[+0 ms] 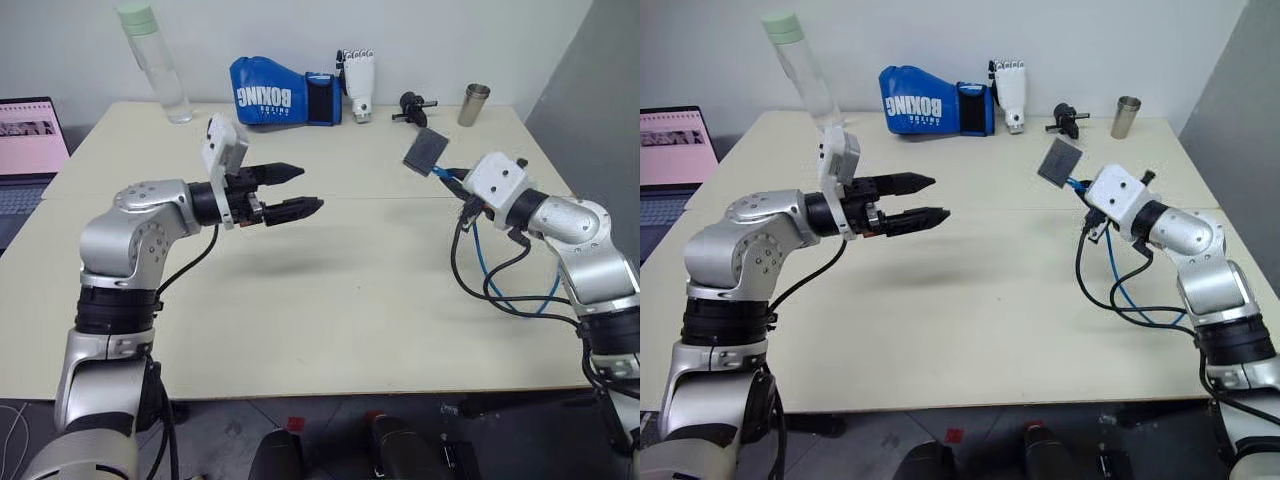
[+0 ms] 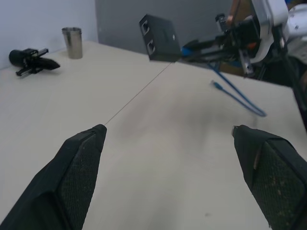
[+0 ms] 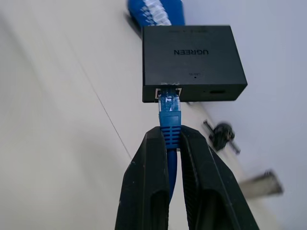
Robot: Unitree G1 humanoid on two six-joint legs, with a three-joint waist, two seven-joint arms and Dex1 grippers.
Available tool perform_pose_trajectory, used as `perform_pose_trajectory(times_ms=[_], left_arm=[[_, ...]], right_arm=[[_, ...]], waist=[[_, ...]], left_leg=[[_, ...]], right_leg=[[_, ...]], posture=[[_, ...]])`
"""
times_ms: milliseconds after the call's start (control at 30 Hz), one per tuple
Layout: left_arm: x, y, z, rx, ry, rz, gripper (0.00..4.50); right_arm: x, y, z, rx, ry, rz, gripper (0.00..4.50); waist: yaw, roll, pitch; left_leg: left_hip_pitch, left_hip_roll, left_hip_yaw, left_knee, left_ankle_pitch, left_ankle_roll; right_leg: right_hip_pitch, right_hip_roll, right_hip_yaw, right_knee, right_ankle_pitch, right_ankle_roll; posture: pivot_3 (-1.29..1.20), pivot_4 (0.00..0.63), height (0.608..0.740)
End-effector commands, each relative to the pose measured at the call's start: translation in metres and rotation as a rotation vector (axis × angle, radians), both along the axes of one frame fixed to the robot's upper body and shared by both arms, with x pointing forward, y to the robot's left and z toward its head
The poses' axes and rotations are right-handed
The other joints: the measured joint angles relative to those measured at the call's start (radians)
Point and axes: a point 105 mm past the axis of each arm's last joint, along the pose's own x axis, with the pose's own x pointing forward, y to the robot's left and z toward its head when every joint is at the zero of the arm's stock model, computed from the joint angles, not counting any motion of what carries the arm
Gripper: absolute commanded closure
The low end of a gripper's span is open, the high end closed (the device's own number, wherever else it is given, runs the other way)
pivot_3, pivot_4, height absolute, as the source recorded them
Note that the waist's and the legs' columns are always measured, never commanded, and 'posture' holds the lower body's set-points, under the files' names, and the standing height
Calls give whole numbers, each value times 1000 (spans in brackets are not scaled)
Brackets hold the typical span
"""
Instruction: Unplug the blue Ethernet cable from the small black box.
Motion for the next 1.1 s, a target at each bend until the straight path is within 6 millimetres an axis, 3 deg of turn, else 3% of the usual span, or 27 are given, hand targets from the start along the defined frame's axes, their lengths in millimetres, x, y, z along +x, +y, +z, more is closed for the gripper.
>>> perform_pose_trajectory(times_ms=[33, 400, 767, 1100], left_arm=[[0, -5, 21, -76, -38, -26, 0], [6, -21, 15, -80, -64, -49, 0], [15, -34, 17, -56, -95, -88, 0], [8, -38, 18, -74, -73, -155, 2043]], right_arm=[[-2, 16, 16, -229, -259, 178, 4408], [-14, 68, 37, -203, -464, 404, 4408], [-22, 83, 46, -181, -499, 448, 4408], [-18, 78, 47, -181, -493, 413, 4408]], waist=[[0, 0, 0], [2, 0, 0], [4, 0, 0], [4, 0, 0]], left_leg=[[-1, 0, 1, 0, 0, 0], [0, 1, 3, 1, 3, -5], [0, 0, 3, 1, 3, -5], [0, 0, 3, 1, 3, -5]], right_leg=[[-1, -1, 1, 0, 0, 0], [-1, -2, 1, 1, 0, 0], [0, -3, 1, 2, 0, 0], [0, -3, 1, 2, 0, 0]], posture=[[0, 150, 740], [0, 150, 740], [0, 150, 740], [0, 150, 740]])
